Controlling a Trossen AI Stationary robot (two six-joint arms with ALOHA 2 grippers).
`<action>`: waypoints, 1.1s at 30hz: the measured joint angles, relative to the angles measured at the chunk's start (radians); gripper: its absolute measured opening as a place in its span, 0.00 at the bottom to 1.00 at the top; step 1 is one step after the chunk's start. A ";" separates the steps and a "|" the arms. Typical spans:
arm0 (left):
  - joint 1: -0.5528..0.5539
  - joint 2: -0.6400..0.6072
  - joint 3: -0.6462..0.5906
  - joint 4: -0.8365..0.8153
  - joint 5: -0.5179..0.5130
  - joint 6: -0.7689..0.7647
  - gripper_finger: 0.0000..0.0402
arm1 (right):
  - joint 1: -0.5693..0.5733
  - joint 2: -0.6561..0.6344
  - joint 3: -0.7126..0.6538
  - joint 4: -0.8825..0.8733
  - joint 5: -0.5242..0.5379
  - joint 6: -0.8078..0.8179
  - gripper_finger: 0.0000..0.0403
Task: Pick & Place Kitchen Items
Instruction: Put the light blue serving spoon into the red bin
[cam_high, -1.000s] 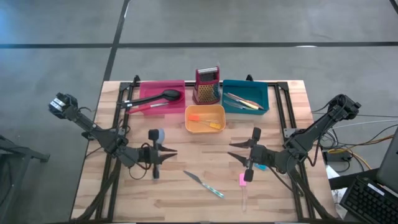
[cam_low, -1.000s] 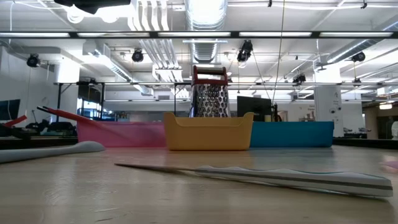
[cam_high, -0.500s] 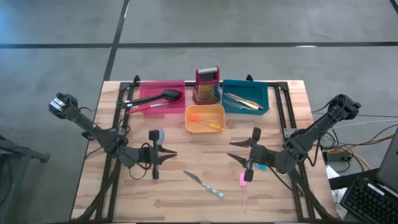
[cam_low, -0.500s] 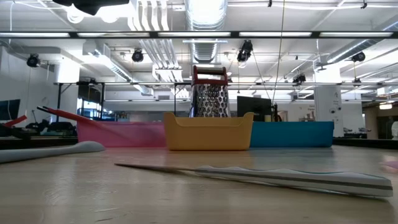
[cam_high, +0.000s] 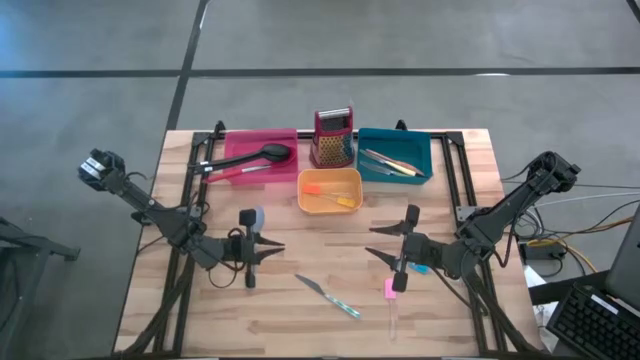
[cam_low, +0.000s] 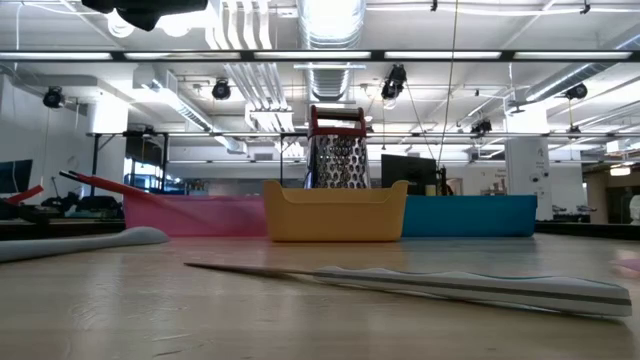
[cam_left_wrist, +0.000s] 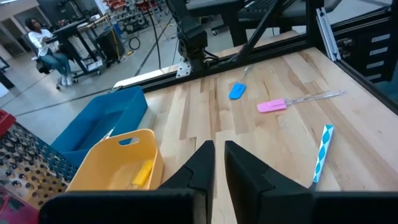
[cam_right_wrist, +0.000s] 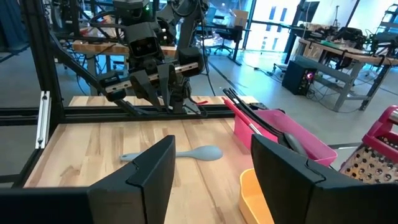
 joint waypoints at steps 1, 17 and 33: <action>0.000 0.000 0.000 0.000 0.000 0.000 0.10 | 0.000 0.000 0.000 0.000 0.000 -0.003 0.51; 0.001 0.000 0.003 0.011 -0.001 0.009 0.10 | 0.000 0.000 0.000 0.000 0.000 -0.004 0.49; 0.002 0.000 0.002 -0.006 -0.062 0.059 0.09 | 0.000 0.000 0.000 0.000 0.000 -0.002 0.38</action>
